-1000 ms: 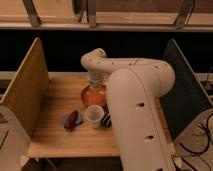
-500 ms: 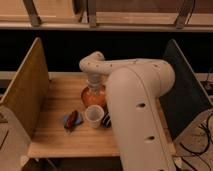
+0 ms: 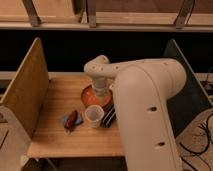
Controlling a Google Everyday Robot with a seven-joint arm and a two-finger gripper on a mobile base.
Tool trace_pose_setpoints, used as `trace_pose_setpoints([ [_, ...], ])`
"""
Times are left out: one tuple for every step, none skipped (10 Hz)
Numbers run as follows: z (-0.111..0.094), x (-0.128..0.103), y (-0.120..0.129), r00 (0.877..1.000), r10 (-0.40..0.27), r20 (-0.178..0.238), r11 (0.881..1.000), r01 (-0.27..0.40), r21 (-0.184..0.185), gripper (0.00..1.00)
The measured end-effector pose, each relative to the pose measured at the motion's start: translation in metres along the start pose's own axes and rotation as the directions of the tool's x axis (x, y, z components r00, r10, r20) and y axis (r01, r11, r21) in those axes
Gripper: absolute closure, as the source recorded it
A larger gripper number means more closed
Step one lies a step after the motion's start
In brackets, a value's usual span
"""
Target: Push the ceramic bowl across the table
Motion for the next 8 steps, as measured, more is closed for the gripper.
trace_pose_setpoints([
  [0.01, -0.002, -0.009, 1.0, 0.008, 0.005, 0.999, -0.008, 0.035, 1.0],
  [0.019, -0.006, -0.018, 1.0, 0.014, 0.017, 0.998, -0.015, 0.068, 1.0],
  [0.028, -0.015, -0.025, 0.999, 0.027, 0.047, 0.994, -0.032, 0.107, 1.0],
  [0.036, -0.024, -0.03, 0.996, 0.028, 0.086, 0.989, -0.04, 0.139, 1.0],
  [0.042, -0.031, -0.03, 0.991, 0.025, 0.128, 0.986, -0.046, 0.16, 1.0],
  [0.046, -0.033, -0.027, 0.986, 0.016, 0.166, 0.985, -0.044, 0.167, 1.0],
  [0.048, -0.03, -0.023, 0.982, 0.008, 0.187, 0.986, -0.039, 0.164, 1.0],
  [0.049, -0.025, -0.018, 0.98, -0.001, 0.198, 0.988, -0.03, 0.152, 1.0],
])
